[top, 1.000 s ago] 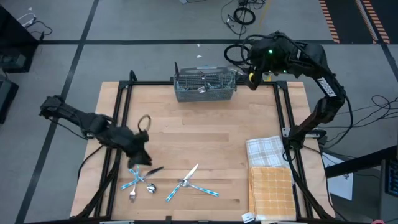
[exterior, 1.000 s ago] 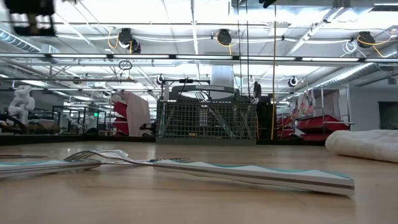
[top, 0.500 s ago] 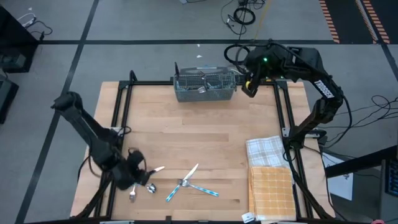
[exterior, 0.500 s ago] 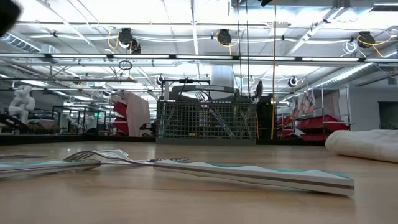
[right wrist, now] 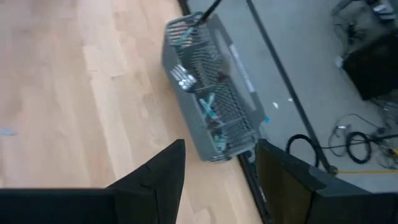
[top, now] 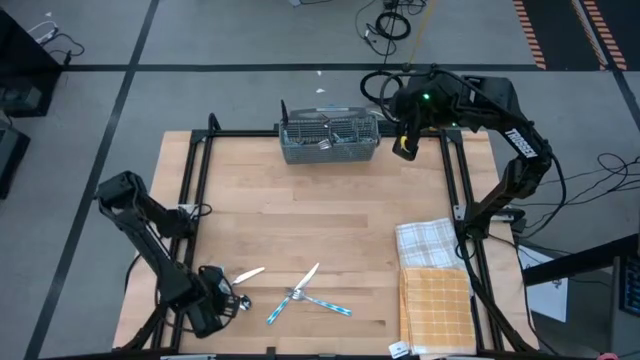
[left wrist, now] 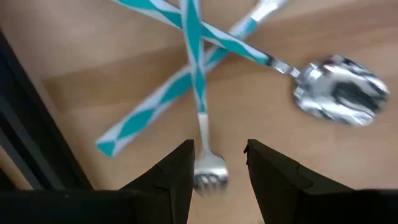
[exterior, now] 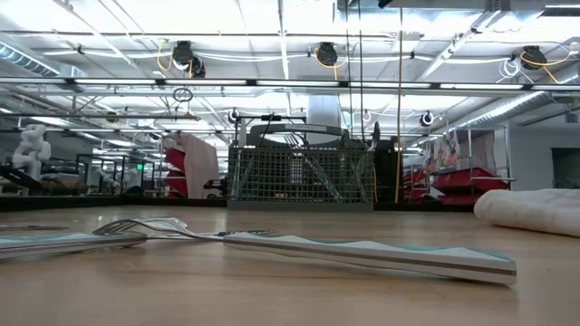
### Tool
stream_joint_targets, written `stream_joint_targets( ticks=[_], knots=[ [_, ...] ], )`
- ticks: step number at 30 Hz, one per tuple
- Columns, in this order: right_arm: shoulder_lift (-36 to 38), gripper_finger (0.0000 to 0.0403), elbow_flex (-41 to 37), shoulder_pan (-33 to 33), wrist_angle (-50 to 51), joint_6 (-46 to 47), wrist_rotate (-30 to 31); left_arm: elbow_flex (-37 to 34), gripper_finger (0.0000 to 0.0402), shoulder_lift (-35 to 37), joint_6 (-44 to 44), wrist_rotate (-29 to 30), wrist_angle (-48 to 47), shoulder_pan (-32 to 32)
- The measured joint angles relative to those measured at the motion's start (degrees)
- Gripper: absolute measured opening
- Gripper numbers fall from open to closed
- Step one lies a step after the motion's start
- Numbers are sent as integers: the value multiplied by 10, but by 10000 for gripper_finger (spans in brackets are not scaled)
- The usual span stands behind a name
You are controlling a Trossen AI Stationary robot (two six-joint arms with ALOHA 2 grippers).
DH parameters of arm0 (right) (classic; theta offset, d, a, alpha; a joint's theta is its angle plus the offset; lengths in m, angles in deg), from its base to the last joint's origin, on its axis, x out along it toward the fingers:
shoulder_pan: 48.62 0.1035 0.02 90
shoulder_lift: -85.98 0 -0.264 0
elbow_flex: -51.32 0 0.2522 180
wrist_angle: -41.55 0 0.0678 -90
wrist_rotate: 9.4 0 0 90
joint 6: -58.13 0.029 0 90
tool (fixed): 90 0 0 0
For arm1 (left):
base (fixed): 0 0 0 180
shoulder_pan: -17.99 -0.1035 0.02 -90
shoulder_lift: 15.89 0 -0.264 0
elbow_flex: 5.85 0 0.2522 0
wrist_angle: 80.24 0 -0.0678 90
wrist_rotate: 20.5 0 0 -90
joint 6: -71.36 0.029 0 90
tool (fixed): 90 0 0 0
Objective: Sort silverware
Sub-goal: Put the fork into the silverware rack
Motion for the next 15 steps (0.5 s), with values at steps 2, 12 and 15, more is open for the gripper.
stream_joint_targets(
  ticks=[2, 12, 15],
  knots=[
    [0, 180, 0, 0, 0, 0, -6, 0, 152, -11, -1, 4, -5, 0],
    [0, 180, 0, 0, 2, 12, -16, 0, 152, -50, 16, 7, -13, -4],
    [0, 180, 0, 0, 3, 21, -16, 0, 149, -67, 27, 6, 8, -4]
  ],
)
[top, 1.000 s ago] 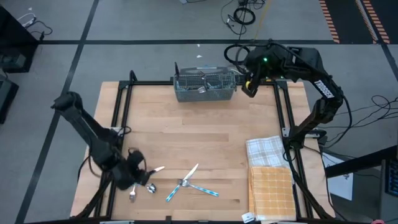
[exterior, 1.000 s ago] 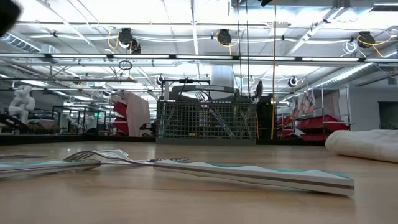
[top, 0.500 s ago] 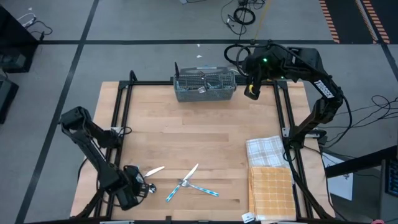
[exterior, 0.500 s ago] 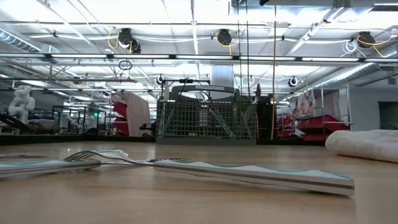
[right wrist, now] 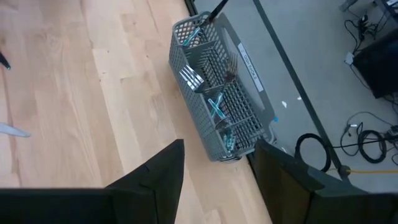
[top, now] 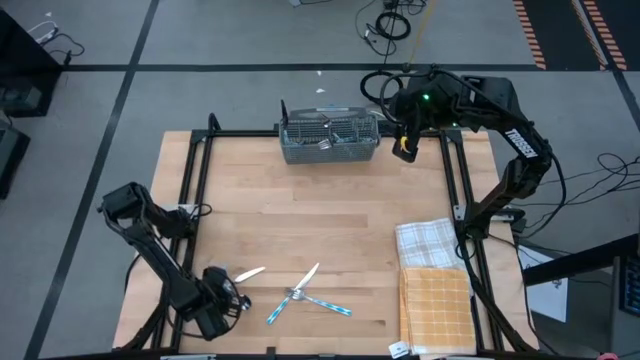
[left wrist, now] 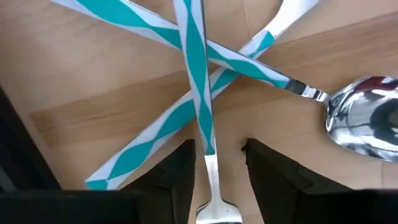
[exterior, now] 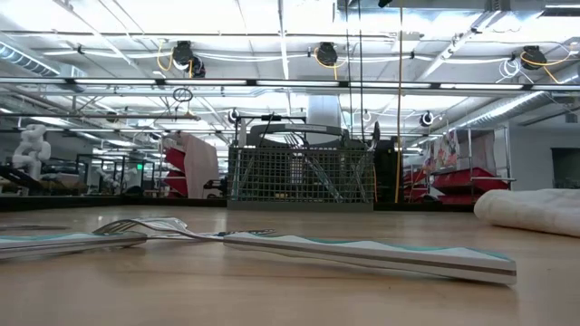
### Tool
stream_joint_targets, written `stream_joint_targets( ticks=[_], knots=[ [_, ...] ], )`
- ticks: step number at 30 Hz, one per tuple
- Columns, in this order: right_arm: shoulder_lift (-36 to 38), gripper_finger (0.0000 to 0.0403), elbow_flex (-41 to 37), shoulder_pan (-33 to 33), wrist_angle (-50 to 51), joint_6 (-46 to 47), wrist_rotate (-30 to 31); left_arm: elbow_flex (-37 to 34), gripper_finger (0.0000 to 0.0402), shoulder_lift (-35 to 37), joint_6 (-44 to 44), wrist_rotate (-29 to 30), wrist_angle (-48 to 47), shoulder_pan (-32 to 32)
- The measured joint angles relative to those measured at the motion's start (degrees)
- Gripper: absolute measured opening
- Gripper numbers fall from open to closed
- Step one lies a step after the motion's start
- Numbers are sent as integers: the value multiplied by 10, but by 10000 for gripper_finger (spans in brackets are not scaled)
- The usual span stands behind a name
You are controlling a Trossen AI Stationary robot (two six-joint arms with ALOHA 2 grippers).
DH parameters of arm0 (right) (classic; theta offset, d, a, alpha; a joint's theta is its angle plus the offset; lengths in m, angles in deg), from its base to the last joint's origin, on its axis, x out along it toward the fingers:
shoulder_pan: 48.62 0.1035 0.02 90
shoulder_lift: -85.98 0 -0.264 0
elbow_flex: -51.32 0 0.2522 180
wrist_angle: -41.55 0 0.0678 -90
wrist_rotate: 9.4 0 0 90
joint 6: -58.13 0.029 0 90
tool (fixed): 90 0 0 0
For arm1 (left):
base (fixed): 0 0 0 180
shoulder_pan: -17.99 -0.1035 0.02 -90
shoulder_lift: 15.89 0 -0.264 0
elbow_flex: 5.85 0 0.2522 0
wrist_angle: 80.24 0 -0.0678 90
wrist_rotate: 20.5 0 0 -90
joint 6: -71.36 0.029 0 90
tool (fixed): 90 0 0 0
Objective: Sort silverware
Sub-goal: Put the fork into the silverware rack
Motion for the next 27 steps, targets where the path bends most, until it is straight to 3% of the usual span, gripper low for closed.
stream_joint_targets(
  ticks=[5, 12, 22, 27],
  knots=[
    [0, 180, 0, 0, 0, 3, 0, 2, 109, -18, 17, -2, 7, 0],
    [0, 180, 0, 0, 0, 8, 1, 1, 14, -8, 33, -6, 0, 0],
    [0, 180, 0, 0, 0, -17, 3, 61, 6, 37, 28, 49, 5, -4],
    [0, 180, 0, 0, 0, -54, -4, 118, 5, 74, 28, 163, -5, -11]
  ],
)
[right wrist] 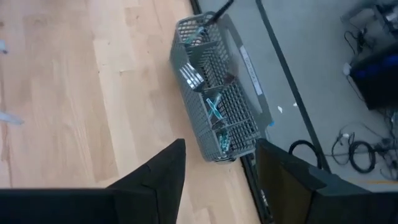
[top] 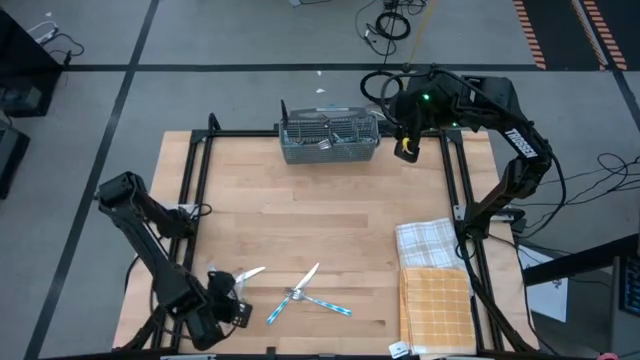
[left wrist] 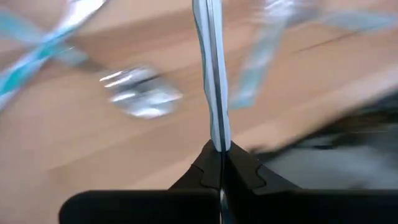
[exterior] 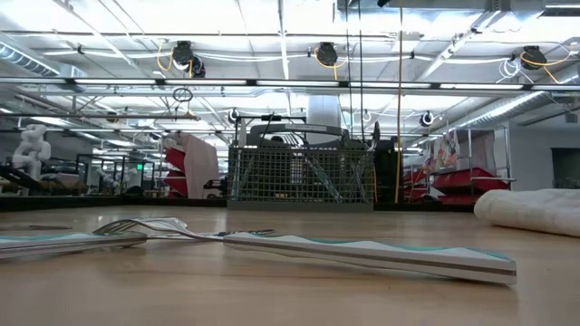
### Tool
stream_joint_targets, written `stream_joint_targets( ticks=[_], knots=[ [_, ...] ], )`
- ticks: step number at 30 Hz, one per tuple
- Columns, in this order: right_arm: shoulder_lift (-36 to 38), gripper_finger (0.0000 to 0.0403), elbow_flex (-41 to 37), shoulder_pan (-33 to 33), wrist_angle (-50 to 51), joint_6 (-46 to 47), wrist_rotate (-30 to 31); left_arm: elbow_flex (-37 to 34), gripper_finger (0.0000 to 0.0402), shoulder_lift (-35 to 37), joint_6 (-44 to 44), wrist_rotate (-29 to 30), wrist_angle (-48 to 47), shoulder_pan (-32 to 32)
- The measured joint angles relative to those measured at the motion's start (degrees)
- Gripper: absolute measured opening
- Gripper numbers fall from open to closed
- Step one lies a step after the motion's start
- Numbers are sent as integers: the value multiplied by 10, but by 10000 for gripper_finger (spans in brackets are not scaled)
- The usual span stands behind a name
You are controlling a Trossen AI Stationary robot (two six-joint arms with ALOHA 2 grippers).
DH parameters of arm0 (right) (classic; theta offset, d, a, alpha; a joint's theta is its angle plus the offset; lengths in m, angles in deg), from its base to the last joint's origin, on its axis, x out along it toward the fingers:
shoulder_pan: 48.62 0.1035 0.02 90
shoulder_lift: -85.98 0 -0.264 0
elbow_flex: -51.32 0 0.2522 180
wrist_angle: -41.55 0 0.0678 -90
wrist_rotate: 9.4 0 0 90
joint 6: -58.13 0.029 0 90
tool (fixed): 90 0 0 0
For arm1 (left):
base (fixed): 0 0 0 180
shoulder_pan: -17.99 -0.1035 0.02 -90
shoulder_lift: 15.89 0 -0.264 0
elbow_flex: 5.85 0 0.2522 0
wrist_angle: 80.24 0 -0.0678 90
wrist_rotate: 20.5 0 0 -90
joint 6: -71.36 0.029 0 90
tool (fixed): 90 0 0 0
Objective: Sort silverware
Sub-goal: Put the fork into the silverware rack
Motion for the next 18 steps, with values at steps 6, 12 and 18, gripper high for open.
stream_joint_targets(
  ticks=[6, 12, 18],
  knots=[
    [0, 180, 0, -13, -1, -77, -129, 45, 5, 60, 26, 369, 29, -11],
    [21, 180, 0, -12, -12, -121, -272, 46, 4, 130, 194, 519, 124, -75],
    [31, 180, 0, 25, -31, -151, -361, 46, 4, 181, 546, 316, 303, -213]
  ],
)
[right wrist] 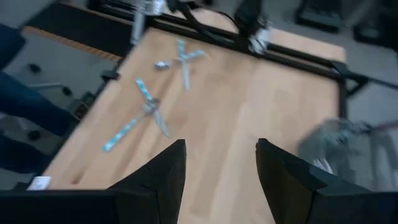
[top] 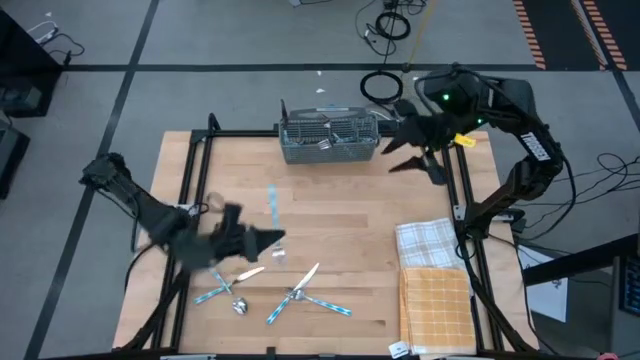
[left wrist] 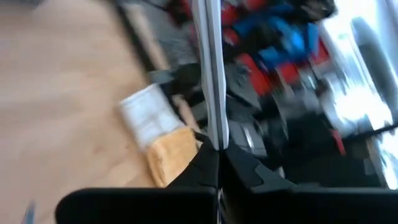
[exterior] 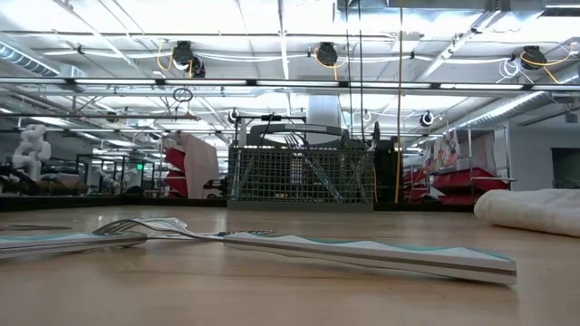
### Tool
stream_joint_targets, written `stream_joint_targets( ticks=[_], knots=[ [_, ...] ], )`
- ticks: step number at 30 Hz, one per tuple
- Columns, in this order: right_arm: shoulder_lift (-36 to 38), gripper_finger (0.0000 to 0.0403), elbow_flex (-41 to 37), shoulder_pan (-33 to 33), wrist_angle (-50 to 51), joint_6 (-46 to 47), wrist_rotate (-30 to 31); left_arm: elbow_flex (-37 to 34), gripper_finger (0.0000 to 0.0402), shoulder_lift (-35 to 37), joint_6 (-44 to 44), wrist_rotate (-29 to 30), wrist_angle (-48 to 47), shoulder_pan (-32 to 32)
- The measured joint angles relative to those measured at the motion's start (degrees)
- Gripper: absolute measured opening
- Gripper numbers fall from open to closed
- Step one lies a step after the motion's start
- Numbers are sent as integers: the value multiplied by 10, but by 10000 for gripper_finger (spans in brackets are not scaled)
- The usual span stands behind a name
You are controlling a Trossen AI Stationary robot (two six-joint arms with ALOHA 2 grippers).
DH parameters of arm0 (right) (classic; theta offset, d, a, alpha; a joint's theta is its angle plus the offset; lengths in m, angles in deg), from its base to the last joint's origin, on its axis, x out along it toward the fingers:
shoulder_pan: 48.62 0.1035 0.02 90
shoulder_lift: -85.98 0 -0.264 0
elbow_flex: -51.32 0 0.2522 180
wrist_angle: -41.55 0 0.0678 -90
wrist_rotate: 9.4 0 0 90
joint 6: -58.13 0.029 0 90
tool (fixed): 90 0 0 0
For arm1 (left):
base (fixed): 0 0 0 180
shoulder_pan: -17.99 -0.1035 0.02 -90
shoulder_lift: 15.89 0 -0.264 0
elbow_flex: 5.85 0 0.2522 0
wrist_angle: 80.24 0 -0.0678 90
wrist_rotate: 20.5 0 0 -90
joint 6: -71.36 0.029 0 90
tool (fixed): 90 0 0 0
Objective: Sort silverware
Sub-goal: Put the fork into the silverware rack
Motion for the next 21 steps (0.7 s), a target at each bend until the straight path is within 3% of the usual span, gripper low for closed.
stream_joint_targets(
  ticks=[4, 9, 14, 16, 18, 21],
  knots=[
    [-3, 180, -1, 24, -16, 16, 3, 0, 4, 15, 251, -148, 76, -94],
    [-5, 180, -1, 46, -36, 48, 48, 0, 4, 31, 439, -275, 5, -190],
    [-4, 180, -1, 65, -79, 107, 48, 0, 4, 31, 618, -248, -44, -249],
    [-5, 180, -1, 70, -98, 130, 75, 0, 4, 31, 665, -219, -38, -268],
    [-5, 180, -1, 73, -121, 154, 131, 3, 4, 30, 656, -198, -39, -291],
    [-5, 180, -1, 72, -128, 161, 198, 15, 4, 31, 591, -219, -68, -327]
  ],
)
